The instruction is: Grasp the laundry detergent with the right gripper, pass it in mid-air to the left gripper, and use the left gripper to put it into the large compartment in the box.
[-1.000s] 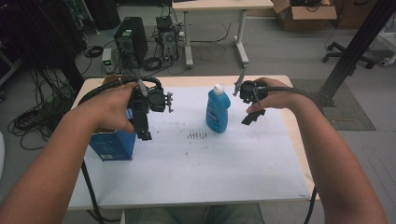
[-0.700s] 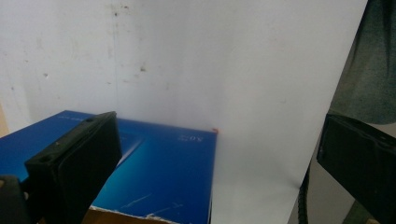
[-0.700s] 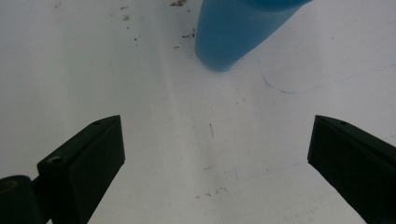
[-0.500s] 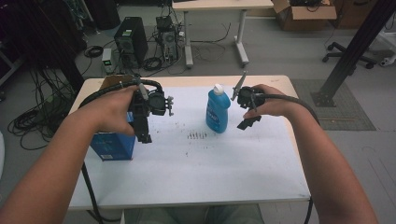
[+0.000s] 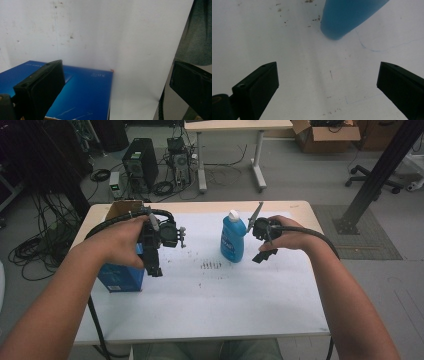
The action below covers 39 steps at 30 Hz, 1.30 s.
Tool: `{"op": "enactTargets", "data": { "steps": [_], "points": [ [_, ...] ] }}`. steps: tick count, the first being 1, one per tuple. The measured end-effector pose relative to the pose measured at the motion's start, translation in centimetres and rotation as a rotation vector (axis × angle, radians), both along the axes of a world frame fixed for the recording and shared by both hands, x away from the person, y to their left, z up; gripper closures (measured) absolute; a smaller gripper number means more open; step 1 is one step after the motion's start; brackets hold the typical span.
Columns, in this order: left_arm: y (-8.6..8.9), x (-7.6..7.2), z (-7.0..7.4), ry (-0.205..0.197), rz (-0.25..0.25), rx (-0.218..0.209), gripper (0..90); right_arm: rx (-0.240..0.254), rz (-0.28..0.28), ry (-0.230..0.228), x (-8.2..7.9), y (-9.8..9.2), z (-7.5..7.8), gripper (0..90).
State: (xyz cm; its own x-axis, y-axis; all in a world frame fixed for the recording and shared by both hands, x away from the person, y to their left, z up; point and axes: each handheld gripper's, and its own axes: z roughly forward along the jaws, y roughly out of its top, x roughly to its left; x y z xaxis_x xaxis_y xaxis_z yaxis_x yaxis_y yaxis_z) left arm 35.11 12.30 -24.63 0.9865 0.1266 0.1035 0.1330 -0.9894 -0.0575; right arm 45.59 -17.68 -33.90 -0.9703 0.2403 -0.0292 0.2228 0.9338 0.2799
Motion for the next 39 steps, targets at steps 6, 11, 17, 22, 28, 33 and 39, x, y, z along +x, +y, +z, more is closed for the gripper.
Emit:
{"op": "enactTargets", "data": {
  "steps": [6, 11, 17, 22, 28, 33, 39],
  "points": [
    [0.1, -0.2, -0.2, 0.002, -0.004, -0.001, 0.4, 0.026, -0.018, -0.013, -0.1, 0.2, 0.0, 3.9],
    [0.0, -0.2, -0.3, 0.004, -0.004, -0.001, 0.4, 0.053, -0.038, -0.026, -0.2, 0.4, -0.3, 3.9],
    [-0.1, -0.2, -0.4, 0.007, -0.008, -0.002, 0.4, 0.083, -0.063, -0.043, -0.4, 0.5, -0.8, 3.9],
    [0.0, -0.1, -0.6, 0.008, -0.008, -0.001, 0.4, 0.123, -0.097, -0.062, -0.6, 0.5, -1.4, 3.8],
    [0.0, -0.1, -0.8, 0.012, -0.005, -0.003, 0.4, 0.175, -0.131, -0.077, -0.7, 0.5, -2.0, 3.7],
    [-0.1, -0.1, -0.8, 0.013, -0.007, -0.001, 0.4, 0.202, -0.155, -0.088, -0.9, 0.6, -2.5, 3.6],
    [-0.1, 0.0, -0.9, 0.012, -0.009, 0.0, 0.4, 0.238, -0.179, -0.101, -0.9, 0.6, -2.8, 3.5]
  ]
}}
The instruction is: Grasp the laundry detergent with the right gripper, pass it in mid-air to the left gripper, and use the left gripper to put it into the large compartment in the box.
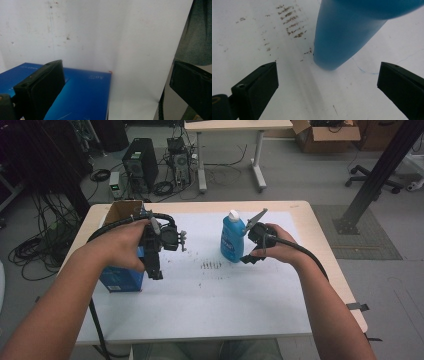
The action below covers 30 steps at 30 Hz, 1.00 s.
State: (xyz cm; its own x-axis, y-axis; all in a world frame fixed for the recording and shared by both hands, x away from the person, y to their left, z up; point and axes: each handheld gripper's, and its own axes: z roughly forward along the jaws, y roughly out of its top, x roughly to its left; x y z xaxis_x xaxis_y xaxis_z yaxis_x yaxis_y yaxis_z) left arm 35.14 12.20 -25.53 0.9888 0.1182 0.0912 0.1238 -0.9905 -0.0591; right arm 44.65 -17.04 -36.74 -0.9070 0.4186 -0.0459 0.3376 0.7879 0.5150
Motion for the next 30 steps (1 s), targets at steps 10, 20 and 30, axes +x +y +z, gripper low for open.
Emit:
{"op": "enactTargets", "data": {
  "steps": [10, 20, 30],
  "points": [
    [0.1, 0.0, -0.3, 0.005, 0.004, 0.001, 0.4, 0.064, -0.037, -0.034, -0.3, 0.3, -0.6, 3.4],
    [0.1, 0.0, -0.3, 0.005, 0.005, 0.004, 0.4, 0.126, -0.13, -0.064, -0.2, 0.5, -1.3, 3.0],
    [0.2, 0.2, -0.6, 0.008, 0.005, 0.006, 0.2, 0.216, -0.204, -0.102, -0.3, 0.7, -2.1, 2.6]
  ]
}}
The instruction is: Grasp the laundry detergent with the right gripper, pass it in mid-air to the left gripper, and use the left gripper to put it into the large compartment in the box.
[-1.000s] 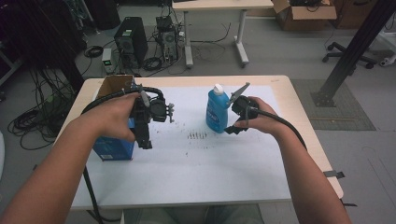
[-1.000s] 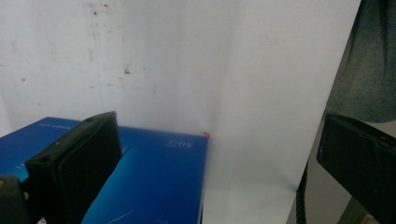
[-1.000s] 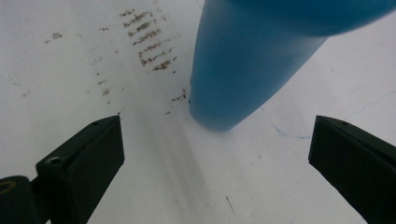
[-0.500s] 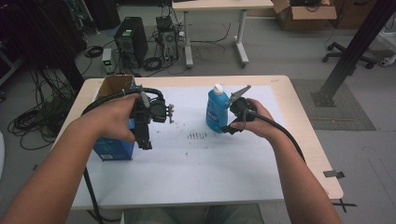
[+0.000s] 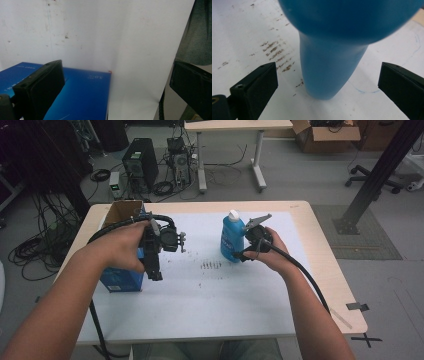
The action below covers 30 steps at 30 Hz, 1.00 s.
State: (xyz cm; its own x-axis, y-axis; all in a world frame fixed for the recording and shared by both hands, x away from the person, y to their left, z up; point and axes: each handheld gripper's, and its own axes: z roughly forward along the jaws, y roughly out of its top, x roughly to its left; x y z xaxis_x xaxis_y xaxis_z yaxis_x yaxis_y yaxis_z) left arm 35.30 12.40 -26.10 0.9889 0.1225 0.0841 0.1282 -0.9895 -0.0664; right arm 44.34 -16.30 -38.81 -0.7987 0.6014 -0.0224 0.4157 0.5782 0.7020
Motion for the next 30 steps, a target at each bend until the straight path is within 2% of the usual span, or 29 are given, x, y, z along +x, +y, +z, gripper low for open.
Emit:
{"op": "enactTargets", "data": {
  "steps": [15, 20, 23, 30],
  "points": [
    [-0.2, 0.0, 0.0, -0.001, 0.0, -0.003, 0.4, 0.111, -0.092, -0.06, 0.2, 0.6, -0.8, 1.7],
    [-0.1, 0.1, -0.1, 0.002, 0.005, -0.001, 0.4, 0.14, -0.122, -0.064, 0.4, 0.7, -1.4, 1.5],
    [-0.1, 0.1, -0.2, 0.003, 0.003, 0.0, 0.4, 0.17, -0.126, -0.074, 0.3, 0.8, -1.6, 1.4],
    [-0.2, 0.2, -0.4, 0.007, 0.002, 0.001, 0.4, 0.189, -0.134, -0.097, 0.2, 1.3, -2.0, 1.3]
  ]
}}
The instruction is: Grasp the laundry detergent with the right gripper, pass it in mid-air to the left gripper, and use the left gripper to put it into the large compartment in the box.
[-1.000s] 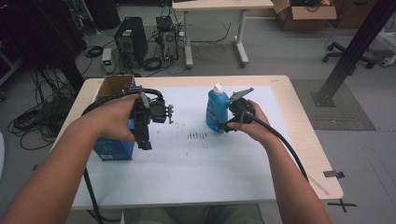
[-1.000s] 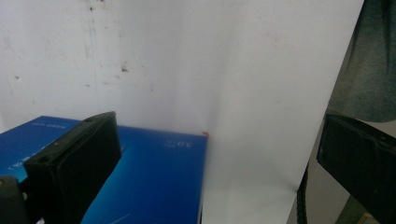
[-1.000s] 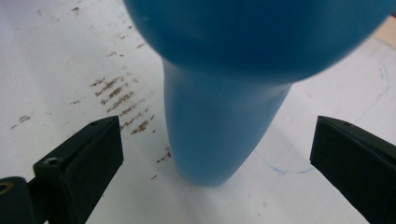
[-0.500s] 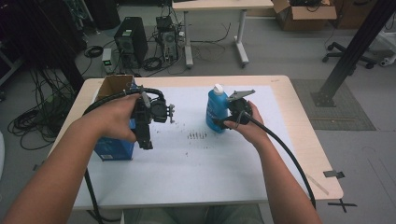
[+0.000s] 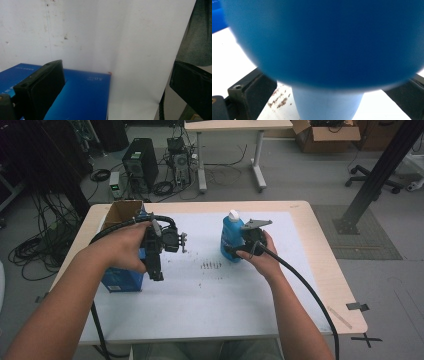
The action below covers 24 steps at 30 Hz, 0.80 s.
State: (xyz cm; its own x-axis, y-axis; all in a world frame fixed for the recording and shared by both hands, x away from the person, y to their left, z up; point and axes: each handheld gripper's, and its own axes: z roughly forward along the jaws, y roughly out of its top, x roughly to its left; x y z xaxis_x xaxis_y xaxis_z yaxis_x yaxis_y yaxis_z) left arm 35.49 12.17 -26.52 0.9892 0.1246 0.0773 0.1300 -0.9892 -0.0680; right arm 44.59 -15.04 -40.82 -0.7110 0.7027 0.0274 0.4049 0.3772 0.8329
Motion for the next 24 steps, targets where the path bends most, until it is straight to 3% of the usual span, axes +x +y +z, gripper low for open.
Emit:
{"op": "enactTargets", "data": {
  "steps": [12, 24],
  "points": [
    [0.07, 0.02, -0.08, 0.001, 0.0, -0.001, 0.3, 0.06, -0.045, -0.01, 0.06, 0.03, -0.4, 1.1],
    [0.33, 0.07, -0.34, 0.004, 0.004, -0.002, 0.4, 0.081, -0.056, -0.025, -0.01, 0.29, -0.68, 0.9]
  ]
}}
